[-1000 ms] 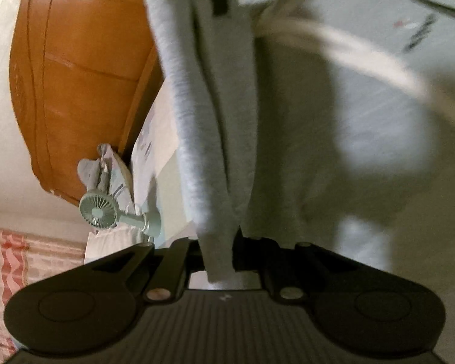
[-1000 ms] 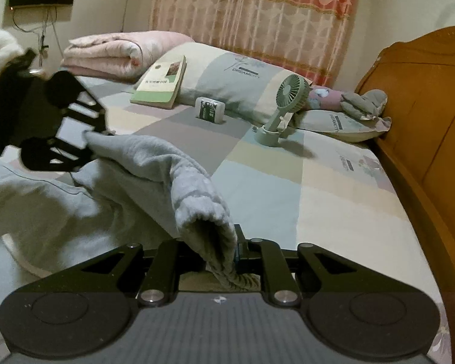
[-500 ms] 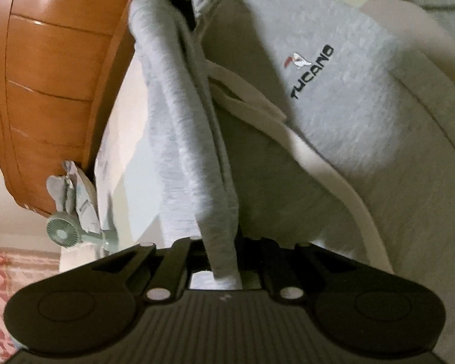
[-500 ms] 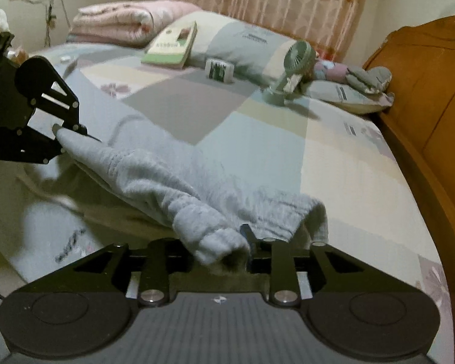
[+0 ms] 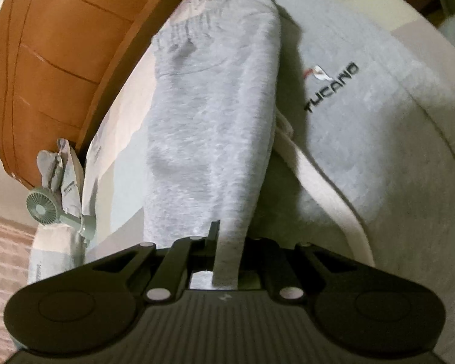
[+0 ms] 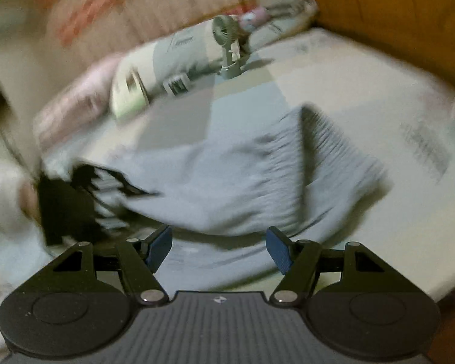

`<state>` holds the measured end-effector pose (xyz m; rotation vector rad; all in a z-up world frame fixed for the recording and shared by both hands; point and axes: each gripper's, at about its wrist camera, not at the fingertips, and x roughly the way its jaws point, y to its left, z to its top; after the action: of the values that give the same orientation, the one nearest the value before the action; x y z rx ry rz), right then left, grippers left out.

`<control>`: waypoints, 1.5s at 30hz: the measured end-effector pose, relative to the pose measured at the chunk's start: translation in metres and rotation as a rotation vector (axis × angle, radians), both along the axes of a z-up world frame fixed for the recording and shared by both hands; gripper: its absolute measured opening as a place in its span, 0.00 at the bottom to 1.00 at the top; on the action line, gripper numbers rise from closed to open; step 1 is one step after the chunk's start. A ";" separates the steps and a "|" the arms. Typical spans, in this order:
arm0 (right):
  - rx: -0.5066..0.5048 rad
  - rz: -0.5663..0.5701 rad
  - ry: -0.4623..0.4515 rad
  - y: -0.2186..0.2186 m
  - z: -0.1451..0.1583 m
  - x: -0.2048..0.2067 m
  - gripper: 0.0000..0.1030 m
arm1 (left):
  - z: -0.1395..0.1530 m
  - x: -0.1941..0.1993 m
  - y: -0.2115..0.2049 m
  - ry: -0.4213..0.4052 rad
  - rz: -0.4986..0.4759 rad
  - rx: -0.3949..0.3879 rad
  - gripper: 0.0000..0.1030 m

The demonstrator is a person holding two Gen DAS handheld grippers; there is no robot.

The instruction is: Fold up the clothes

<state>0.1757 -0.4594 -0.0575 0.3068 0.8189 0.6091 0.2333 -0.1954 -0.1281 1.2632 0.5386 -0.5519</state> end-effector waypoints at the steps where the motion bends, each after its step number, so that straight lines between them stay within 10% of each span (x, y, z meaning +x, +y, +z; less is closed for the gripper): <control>1: 0.069 -0.018 0.038 0.005 -0.003 -0.001 0.72 | 0.000 0.002 0.001 0.001 0.001 -0.013 0.06; 11: 0.361 -0.290 0.291 0.046 -0.064 0.024 0.75 | 0.004 0.041 0.017 0.015 0.000 -0.119 0.07; 21: 0.481 -0.562 0.155 0.019 -0.088 0.023 0.73 | -0.013 0.026 0.014 -0.097 -0.033 -0.087 0.14; 27: 0.450 -0.593 0.103 0.021 -0.093 0.018 0.55 | -0.020 0.015 0.021 -0.267 -0.050 0.011 0.48; 33: 0.469 -0.598 0.097 0.014 -0.100 0.018 0.40 | -0.024 0.010 0.047 -0.333 0.025 0.071 0.49; 45: 0.477 -0.590 0.084 0.012 -0.100 0.018 0.39 | -0.027 0.016 0.106 -0.325 0.204 0.134 0.47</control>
<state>0.1939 -0.4477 -0.1573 0.9758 0.6106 0.2257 0.2496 -0.0897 -0.1549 1.3739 0.4286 -0.1359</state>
